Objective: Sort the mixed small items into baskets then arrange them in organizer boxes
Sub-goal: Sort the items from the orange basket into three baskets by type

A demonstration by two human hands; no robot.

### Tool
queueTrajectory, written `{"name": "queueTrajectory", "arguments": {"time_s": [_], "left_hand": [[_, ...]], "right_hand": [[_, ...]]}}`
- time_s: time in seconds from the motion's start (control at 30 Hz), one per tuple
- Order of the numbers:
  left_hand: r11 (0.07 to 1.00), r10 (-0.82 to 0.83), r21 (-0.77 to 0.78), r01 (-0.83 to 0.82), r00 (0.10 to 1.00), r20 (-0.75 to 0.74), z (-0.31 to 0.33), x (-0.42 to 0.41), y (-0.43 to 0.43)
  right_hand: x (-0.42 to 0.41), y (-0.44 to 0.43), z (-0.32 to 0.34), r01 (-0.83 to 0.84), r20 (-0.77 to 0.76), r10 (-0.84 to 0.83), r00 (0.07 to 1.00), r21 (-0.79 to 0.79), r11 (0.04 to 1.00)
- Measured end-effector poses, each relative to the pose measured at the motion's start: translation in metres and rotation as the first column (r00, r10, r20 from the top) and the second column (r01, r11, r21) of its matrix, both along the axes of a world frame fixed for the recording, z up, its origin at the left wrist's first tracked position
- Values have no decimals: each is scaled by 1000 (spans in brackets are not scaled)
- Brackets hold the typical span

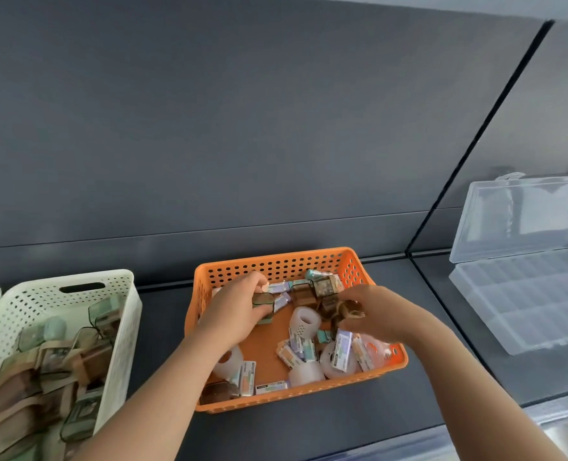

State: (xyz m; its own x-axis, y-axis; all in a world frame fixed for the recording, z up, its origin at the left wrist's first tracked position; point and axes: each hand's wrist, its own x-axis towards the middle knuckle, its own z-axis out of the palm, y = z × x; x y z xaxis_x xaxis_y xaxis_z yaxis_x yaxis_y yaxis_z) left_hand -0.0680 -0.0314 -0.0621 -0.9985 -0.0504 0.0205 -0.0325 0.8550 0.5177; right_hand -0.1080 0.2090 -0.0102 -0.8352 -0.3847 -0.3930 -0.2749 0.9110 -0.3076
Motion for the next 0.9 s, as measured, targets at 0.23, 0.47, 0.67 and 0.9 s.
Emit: {"name": "queueTrajectory", "arguments": {"time_s": [0.23, 0.47, 0.67, 0.9], "left_hand": [[992, 44, 125, -35, 997, -69, 7, 22, 10], [916, 294, 347, -203, 927, -233, 31, 87, -45], [833, 515, 303, -463, 849, -119, 35, 166, -133], [838, 513, 184, -513, 857, 52, 16, 208, -181]], "right_hand": [[7, -2, 6, 31, -66, -44, 997, -186, 982], [40, -86, 11, -79, -68, 46, 997, -637, 767], [84, -187, 1, -94, 83, 268, 960, -805, 585], [116, -258, -17, -381, -123, 372, 920, -495, 781]]}}
